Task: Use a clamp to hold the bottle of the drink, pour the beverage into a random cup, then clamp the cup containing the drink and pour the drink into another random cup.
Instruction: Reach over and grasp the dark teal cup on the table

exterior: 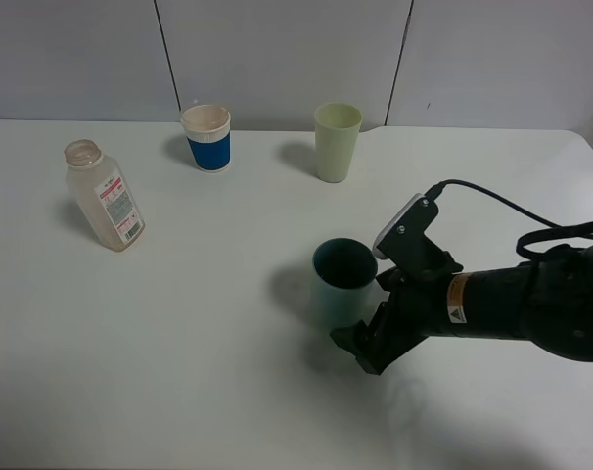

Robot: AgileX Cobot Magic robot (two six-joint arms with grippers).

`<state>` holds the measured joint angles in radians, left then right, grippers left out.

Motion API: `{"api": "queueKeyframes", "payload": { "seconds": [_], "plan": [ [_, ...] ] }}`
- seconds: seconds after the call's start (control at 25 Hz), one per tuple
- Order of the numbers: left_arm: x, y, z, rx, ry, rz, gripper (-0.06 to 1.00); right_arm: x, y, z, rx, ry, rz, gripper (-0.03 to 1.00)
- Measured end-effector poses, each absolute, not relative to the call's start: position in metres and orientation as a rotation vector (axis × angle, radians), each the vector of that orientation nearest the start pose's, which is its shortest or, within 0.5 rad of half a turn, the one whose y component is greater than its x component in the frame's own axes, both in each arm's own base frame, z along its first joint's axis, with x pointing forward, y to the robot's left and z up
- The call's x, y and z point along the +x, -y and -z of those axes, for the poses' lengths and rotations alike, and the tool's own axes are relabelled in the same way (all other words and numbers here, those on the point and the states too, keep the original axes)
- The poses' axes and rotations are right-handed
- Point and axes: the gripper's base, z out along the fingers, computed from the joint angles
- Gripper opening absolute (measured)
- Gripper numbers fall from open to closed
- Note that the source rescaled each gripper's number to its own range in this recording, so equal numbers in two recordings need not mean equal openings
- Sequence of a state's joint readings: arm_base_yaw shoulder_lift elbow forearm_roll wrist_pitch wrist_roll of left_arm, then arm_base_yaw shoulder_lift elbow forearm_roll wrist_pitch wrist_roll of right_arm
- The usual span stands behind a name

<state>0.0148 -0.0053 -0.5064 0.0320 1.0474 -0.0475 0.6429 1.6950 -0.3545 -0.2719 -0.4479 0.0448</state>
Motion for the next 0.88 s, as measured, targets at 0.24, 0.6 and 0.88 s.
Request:
{"api": "queueKeyframes", "payload": {
  "seconds": [0.24,0.6,0.88],
  "plan": [
    [-0.006,-0.002,-0.28,-0.064,-2.018,-0.017,1.0,0.184,-0.154,-0.083,-1.057,-2.123,-0.377,0.98],
    [-0.006,-0.002,-0.28,-0.064,-2.018,-0.016,1.0,0.193,-0.163,-0.077,-1.036,-1.899,-0.397,1.0],
    [-0.006,-0.002,-0.28,-0.064,-2.018,-0.016,1.0,0.195,-0.167,-0.07,-0.987,-1.819,-0.439,1.0]
  ]
}}
